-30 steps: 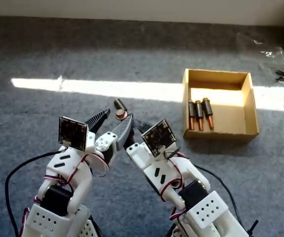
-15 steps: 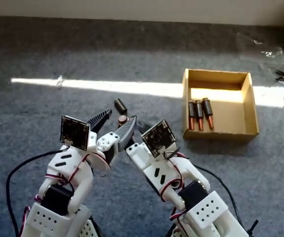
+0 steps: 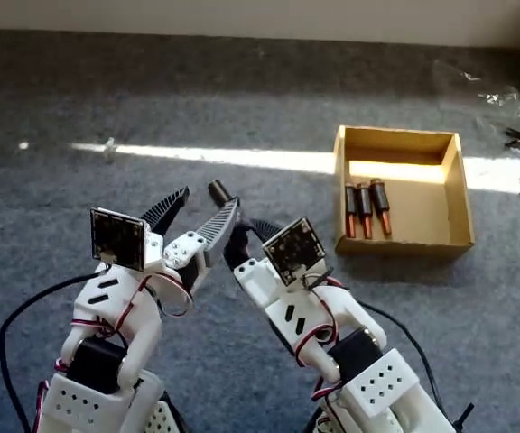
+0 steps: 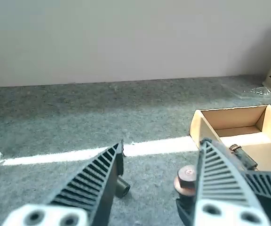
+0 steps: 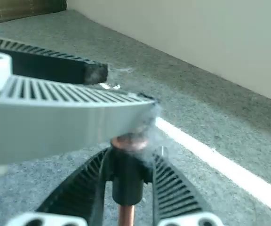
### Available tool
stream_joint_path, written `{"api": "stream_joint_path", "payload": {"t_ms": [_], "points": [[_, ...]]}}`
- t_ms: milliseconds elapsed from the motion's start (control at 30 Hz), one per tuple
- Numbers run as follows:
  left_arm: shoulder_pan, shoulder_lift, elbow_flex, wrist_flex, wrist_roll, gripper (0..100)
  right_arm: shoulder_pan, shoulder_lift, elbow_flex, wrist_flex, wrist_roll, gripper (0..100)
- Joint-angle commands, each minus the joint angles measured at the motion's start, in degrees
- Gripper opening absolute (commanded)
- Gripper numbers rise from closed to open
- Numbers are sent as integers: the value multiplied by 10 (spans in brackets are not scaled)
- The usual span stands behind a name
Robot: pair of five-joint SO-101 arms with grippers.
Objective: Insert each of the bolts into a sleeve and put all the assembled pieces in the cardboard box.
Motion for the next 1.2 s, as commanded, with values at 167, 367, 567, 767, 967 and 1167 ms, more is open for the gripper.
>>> {"api": "stream_joint_path", "payload": {"t_ms": [167, 367, 567, 767, 967, 1167], "points": [[-7, 0, -55, -15, 2, 245, 27, -6, -30, -9, 1, 4], [-51, 0, -32, -18, 2, 245, 109, -6, -32, -9, 0, 4], [-91, 0, -9, -17, 2, 245, 192, -7, -32, -51, -47, 4], [-40, 0, 35, -18, 2, 245, 280, -5, -34, -51, -47, 4], [-91, 6, 44, -18, -3, 245, 372, -1, -34, -35, -47, 4], [-160, 1, 98, -55, -3, 245, 426, -1, -59, 25, -6, 4]]}}
